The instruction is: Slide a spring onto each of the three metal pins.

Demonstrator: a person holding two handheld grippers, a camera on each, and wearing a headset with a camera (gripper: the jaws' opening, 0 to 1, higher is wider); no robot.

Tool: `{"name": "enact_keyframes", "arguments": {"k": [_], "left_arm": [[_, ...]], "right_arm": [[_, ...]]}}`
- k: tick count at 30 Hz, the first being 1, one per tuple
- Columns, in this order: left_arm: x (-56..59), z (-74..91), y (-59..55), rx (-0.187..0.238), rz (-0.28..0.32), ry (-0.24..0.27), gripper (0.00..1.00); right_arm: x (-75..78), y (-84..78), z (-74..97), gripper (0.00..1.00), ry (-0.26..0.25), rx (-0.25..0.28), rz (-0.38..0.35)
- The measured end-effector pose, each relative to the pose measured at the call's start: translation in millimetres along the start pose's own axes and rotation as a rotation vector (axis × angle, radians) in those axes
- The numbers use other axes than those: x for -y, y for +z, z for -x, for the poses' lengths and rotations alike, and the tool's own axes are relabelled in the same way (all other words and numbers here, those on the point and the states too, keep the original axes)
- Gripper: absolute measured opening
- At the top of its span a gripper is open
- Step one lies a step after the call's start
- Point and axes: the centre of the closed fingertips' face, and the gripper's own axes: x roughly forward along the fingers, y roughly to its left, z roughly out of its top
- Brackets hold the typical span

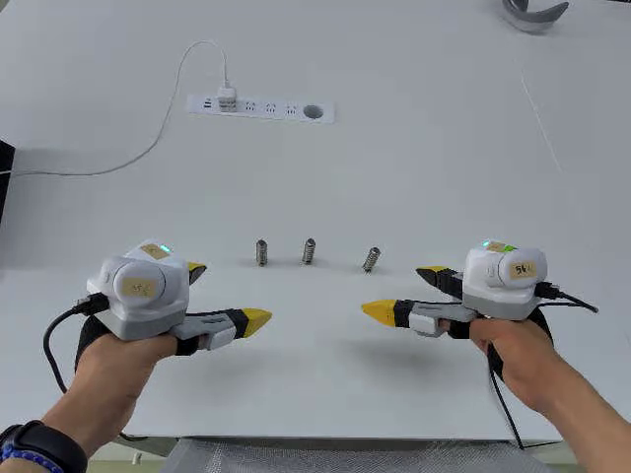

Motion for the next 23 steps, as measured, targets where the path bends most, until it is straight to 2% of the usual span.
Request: {"name": "enact_keyframes", "arguments": {"k": [7, 14, 23], "left_arm": [[-3.0, 3.6, -1.4, 0.000, 0.003, 0.000, 0.74], [-8.3, 6.8, -7.0, -0.002, 0.015, 0.003, 0.74], [-11.3, 8.6, -9.3, 0.000, 0.032, 0.009, 0.75]], "right_arm": [[-6.9, 1.3, 1.7, 0.87, -0.021, 0.013, 0.028], [-16.3, 0.0, 0.4, 0.89, -0.012, 0.015, 0.034], [-18.4, -1.8, -1.9, 0.90, -0.014, 0.001, 0.043]]}}
